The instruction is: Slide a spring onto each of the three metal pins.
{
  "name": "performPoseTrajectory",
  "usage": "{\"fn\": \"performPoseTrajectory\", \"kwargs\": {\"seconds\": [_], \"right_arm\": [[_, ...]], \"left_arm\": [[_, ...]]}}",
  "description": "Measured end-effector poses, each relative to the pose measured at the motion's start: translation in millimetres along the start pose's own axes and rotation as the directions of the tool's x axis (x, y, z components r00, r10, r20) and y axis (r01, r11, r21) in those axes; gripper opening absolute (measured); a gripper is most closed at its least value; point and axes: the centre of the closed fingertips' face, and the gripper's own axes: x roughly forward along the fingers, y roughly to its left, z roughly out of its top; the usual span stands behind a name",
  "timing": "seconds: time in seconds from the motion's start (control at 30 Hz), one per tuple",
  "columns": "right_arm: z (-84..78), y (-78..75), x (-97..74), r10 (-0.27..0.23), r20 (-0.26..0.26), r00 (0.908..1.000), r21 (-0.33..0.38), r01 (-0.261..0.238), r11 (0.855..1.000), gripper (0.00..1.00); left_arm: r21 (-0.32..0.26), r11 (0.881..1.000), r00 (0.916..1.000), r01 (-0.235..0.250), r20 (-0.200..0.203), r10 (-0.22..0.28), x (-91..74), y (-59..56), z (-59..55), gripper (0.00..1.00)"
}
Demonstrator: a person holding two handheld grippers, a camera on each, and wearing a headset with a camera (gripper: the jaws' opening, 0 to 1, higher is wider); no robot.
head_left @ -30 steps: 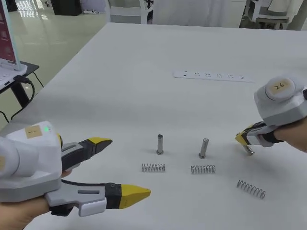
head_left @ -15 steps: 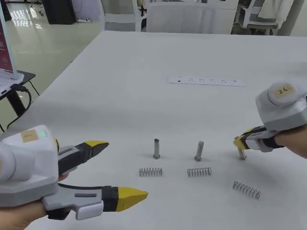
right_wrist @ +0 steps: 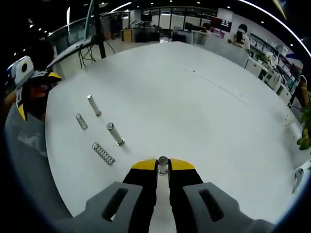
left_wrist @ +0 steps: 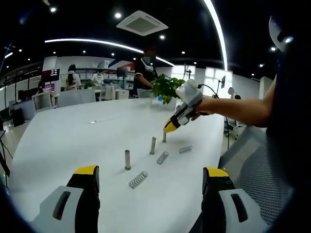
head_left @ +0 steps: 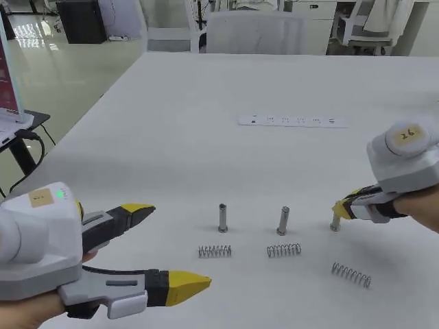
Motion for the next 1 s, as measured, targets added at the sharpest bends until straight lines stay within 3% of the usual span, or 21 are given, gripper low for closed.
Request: {"fn": "performPoseTrajectory", "kwargs": {"seconds": [1.0], "right_arm": [[-8.2, 5.0, -9.7, 0.011, -0.009, 0.9999, -0.001, -0.011, 1.000, 0.06]], "left_arm": [[0.024, 1.000, 0.9998, 0.011, -0.018, -0.010, -0.4, -5.0, -0.3, 0.84]]}}
